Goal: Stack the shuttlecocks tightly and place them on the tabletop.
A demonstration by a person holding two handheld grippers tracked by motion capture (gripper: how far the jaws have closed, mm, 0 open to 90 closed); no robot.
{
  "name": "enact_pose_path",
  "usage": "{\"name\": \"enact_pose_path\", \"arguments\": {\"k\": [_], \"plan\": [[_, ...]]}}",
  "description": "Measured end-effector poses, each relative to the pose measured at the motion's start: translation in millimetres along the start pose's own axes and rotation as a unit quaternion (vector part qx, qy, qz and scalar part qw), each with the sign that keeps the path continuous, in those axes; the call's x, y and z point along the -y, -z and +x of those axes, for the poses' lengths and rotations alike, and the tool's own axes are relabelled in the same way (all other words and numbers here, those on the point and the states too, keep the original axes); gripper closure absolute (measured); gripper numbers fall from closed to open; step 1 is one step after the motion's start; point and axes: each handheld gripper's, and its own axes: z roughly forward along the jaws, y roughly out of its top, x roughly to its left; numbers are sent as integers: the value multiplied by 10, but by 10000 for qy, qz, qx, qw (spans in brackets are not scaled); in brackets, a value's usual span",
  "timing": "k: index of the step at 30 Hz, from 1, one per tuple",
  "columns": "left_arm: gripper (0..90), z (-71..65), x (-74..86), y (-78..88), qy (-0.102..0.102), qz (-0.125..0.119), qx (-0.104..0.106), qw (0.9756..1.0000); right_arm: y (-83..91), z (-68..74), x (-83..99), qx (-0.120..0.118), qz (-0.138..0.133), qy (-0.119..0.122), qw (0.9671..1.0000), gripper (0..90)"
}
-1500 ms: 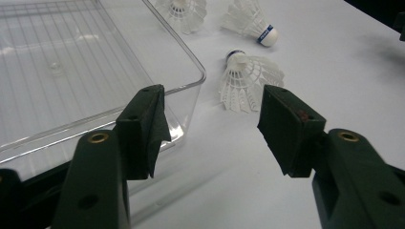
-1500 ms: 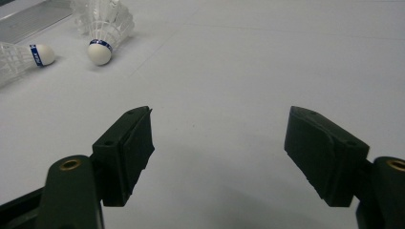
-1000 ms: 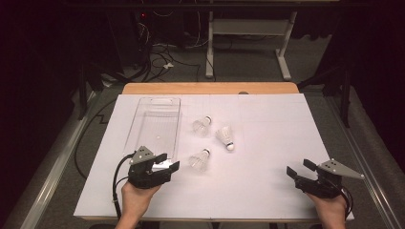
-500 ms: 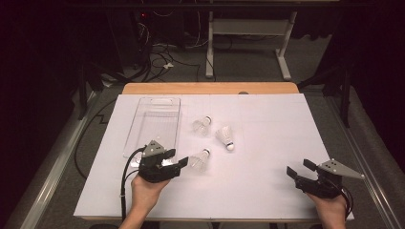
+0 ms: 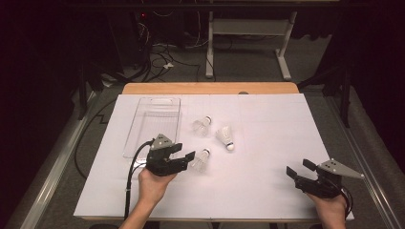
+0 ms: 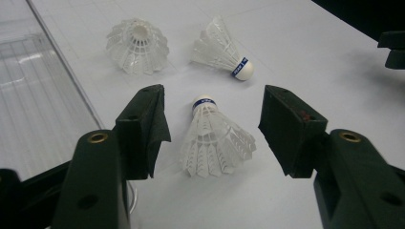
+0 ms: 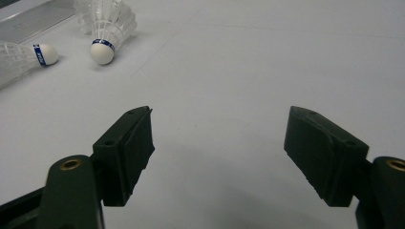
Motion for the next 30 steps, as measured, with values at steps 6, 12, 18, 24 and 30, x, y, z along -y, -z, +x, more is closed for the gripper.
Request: {"name": "enact_pose_path", "arguments": {"k": [6, 12, 18, 24, 30], "plan": [[422, -40, -88, -87, -69, 32, -17, 10000, 1, 2, 0, -4, 0, 4, 10000, 254], [415, -52, -162, -175, -45, 94, -99, 9999, 1, 6, -1, -14, -4, 10, 10000, 254], [416, -70, -256, -255, -62, 133, -152, 9998, -2, 6, -2, -25, 0, 16, 10000, 254], [422, -87, -312, -350, -66, 263, -195, 9994, -1, 5, -1, -38, 4, 31, 10000, 254], [416, -87, -391, -436, 15, 298, -178, 9994, -4, 3, -2, -43, 7, 16, 10000, 254]]}}
